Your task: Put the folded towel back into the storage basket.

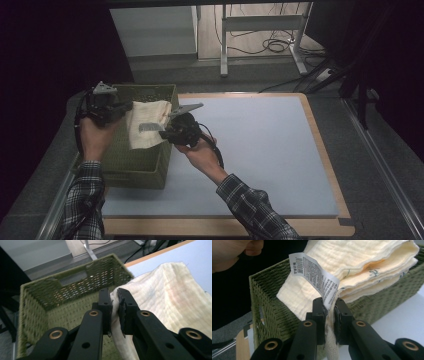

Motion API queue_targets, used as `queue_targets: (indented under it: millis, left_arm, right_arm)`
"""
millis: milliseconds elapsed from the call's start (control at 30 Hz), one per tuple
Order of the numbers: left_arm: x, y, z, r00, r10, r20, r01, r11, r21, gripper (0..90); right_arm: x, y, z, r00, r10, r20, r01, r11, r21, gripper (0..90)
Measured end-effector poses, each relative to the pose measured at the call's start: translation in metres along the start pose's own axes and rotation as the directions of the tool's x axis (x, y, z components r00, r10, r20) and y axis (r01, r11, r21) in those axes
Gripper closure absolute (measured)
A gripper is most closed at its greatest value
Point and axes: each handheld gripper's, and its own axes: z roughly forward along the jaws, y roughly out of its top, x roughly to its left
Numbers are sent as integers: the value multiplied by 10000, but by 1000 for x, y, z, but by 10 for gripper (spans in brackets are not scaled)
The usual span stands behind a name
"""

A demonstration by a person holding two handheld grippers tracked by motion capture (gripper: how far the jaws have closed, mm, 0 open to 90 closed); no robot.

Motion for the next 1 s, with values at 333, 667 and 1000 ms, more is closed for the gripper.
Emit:
queue_targets:
  millis: [333,667,1000]
  left_arm:
    - [19,-15,2,9988,-374,-309,372,9993,-86,818]
    - [32,-34,11,9973,-649,-350,653,9978,113,816]
    - [36,-53,15,9978,-635,-172,644,9962,587,812]
  right_arm:
    - [14,5,37,9999,-118,77,115,9991,410,806]
    - [22,0,66,9999,88,78,-96,9951,984,803]
    - [36,-7,79,10000,60,32,-64,9882,1528,797]
